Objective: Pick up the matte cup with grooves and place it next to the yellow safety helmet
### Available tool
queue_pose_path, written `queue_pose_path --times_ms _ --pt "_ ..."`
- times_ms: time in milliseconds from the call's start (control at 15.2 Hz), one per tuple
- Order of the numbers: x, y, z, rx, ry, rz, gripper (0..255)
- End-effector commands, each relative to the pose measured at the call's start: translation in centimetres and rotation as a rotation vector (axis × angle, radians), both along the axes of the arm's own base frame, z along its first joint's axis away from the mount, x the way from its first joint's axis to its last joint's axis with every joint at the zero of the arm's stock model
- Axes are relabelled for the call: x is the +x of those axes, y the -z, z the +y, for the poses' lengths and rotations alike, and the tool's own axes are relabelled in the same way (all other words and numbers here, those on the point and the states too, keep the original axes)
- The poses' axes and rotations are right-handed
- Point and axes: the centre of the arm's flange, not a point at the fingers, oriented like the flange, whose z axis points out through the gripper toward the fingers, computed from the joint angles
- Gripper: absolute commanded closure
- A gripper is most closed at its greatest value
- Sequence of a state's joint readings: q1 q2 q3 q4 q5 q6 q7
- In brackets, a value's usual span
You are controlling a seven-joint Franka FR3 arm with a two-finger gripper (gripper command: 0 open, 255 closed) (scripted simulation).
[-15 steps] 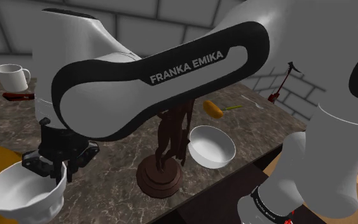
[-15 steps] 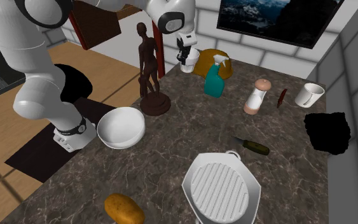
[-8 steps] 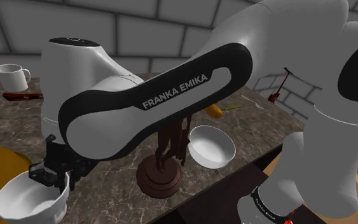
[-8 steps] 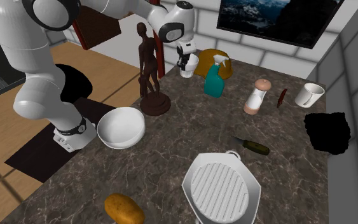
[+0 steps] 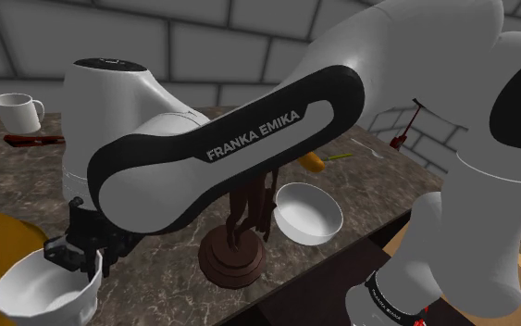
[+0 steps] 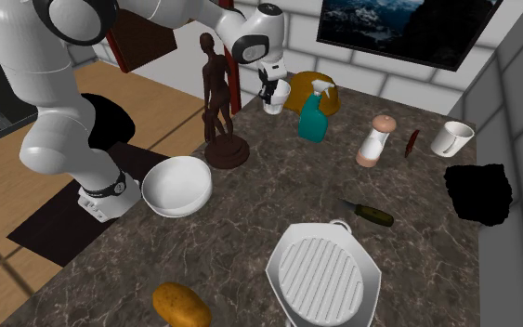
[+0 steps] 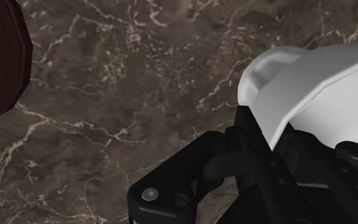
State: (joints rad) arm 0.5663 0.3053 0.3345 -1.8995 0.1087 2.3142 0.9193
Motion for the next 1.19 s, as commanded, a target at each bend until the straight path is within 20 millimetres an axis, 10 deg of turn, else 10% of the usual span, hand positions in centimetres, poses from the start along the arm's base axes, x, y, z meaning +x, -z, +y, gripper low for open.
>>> queue_pose_path --times_ms 0,330,594,1122 --pt "-0.1 0.2 0.1 -0.001 -0.002 0.002 0" --pt "-0.1 0.1 0.1 0.000 -0.002 0.002 0" --pt "0.2 -4.7 -0.9 0.000 -0.002 0.002 0" --pt "0.2 -4.7 -0.9 0.000 -0.002 0.002 0"
